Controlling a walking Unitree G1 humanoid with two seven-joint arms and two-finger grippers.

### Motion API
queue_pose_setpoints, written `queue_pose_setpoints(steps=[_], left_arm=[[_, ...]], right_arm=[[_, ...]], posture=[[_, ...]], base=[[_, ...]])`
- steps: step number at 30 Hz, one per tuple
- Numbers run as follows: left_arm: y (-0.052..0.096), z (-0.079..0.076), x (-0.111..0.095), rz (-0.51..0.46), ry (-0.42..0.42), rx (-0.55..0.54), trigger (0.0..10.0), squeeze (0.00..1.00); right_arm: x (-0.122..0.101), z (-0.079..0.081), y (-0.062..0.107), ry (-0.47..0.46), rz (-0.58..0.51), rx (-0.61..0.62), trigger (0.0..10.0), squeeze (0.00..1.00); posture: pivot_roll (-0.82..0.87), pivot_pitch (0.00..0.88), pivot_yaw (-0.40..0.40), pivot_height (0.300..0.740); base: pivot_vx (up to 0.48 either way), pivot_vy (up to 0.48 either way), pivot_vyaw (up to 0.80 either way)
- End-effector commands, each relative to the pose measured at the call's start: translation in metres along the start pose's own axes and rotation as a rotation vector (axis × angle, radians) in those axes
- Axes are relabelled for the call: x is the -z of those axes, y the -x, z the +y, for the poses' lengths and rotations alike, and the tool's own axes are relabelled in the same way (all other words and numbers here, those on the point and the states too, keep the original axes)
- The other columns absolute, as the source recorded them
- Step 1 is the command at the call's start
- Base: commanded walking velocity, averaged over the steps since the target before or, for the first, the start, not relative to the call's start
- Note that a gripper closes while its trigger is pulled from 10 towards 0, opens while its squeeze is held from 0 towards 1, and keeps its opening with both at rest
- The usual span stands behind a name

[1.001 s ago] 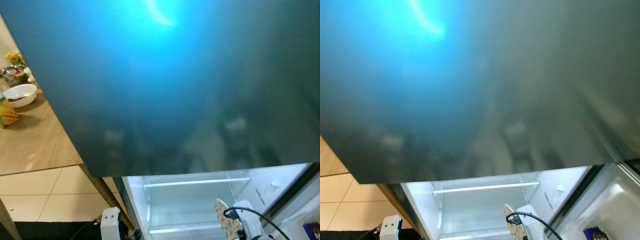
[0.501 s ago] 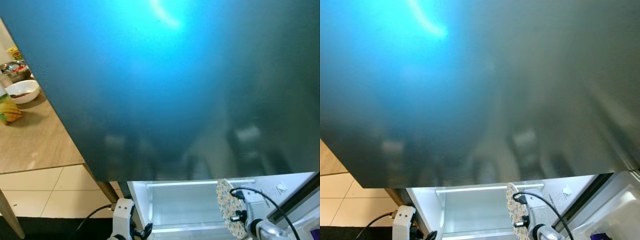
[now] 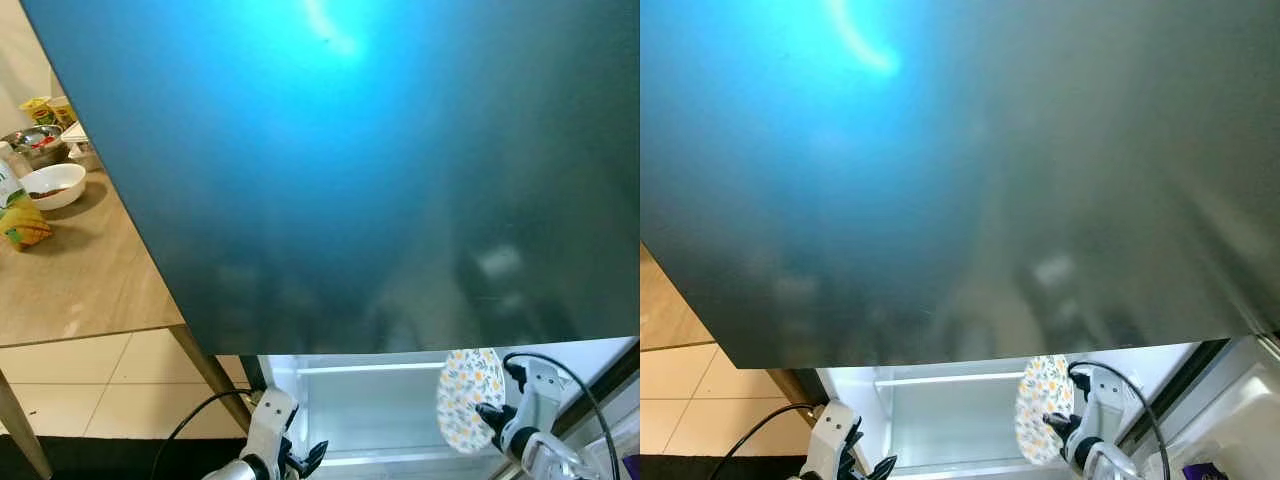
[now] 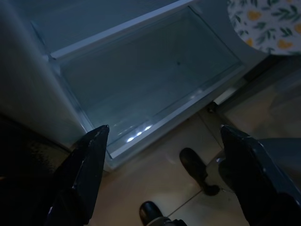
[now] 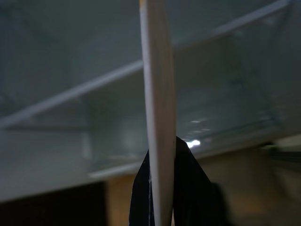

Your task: Restocking fridge

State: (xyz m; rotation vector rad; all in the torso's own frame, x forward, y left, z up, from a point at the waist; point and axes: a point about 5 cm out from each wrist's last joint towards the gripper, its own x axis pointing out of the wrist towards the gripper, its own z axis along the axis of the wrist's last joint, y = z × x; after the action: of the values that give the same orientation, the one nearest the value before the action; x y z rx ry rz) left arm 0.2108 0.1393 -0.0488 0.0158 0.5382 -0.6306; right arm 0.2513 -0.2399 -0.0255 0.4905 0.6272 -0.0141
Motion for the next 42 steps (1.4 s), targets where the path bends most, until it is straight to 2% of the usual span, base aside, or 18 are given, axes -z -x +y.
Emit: queue_pose_setpoints(steps=[1,9,13,28,42], left_arm=[[-0.005,0.0,-0.012,-0.048,-0.057,-0.008,10.0,0.0],[-0.012,-0.01,-0.025,-0.133,-0.085,0.03,10.0,0.0],[-0.015,-0.014,-0.031,-0.168,-0.091,0.051,10.0,0.0],[-0.016,-0.028,-0.032,-0.21,-0.117,0.107,10.0,0.0],[-0.017,-0.028,-0.041,-0.268,-0.135,0.101,10.0,0.0]], right_arm=[[-0.006,0.0,0.001,-0.094,-0.039,-0.053,10.0,0.0],[-0.01,-0.002,0.007,-0.226,-0.082,-0.195,10.0,0.0],[-0.01,-0.002,0.01,-0.263,-0.083,-0.25,10.0,0.0],[-0.012,0.007,0.008,-0.264,-0.088,-0.341,10.0,0.0],[-0.043,0.031,0.004,-0.33,-0.19,-0.571,10.0,0.0]], posture=[[-0.09,0.0,0.009,0.705],[-0.09,0.0,0.01,0.665],[-0.09,0.0,0.01,0.645],[-0.09,0.0,0.008,0.57],[-0.09,0.0,0.006,0.51]], base=[[0.0,0.0,0.0],[0.0,0.0,0.0],[0.0,0.0,0.0],[0.0,0.0,0.0],[0.0,0.0,0.0]])
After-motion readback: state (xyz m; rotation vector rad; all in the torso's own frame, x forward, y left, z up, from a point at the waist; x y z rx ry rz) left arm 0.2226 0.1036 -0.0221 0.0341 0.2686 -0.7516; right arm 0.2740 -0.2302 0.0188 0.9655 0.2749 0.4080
